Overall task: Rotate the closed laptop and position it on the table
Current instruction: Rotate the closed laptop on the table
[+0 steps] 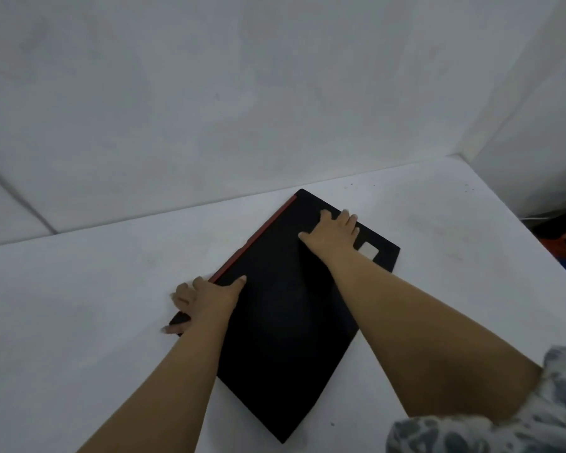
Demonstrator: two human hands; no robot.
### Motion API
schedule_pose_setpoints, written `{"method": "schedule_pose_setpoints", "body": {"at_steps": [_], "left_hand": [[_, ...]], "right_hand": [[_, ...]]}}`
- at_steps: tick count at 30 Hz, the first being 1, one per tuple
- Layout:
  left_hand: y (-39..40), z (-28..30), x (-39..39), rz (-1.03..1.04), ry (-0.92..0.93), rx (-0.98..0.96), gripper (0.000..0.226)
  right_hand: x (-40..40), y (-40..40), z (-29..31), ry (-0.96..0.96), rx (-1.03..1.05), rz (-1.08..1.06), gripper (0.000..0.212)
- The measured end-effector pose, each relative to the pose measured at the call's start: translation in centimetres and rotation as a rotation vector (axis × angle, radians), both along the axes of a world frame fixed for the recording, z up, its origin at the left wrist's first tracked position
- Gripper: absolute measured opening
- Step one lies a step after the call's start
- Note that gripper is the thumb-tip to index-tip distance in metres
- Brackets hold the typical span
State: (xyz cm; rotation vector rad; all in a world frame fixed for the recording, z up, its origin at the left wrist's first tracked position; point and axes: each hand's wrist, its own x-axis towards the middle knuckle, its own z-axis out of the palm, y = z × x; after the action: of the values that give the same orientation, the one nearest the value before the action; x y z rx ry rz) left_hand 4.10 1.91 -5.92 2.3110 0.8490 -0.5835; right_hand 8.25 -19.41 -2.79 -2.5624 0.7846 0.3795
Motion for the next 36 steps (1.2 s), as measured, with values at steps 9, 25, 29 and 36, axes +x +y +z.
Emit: {"method": "schedule_pose_setpoints", "body": {"at_steps": [9,25,29,36], "left_hand": [[0.6,-0.3,-1.0,0.146,-0.043,-0.032,0.114],[0.0,1.2,3.5,-0.001,0.063,0.053,0.117],[-0.3,1.5,4.6,-0.147,-0.004,0.049,0.116],[-0.2,1.7,5.1,-0.338,-0.094,0.032,0.102]], "right_hand": [[2.3,-1.2,-0.6,0.082,-0.038,0.075,0.109],[-1.0,-4.2,-0.2,0.096,-0.027,-0.111,0.110],[-3.5,-4.8,-0.5,0.089,-0.010,-0.249,0.113],[-7.5,-3.8,-1.3,0.068,-0.026,-0.415,0.112]]}}
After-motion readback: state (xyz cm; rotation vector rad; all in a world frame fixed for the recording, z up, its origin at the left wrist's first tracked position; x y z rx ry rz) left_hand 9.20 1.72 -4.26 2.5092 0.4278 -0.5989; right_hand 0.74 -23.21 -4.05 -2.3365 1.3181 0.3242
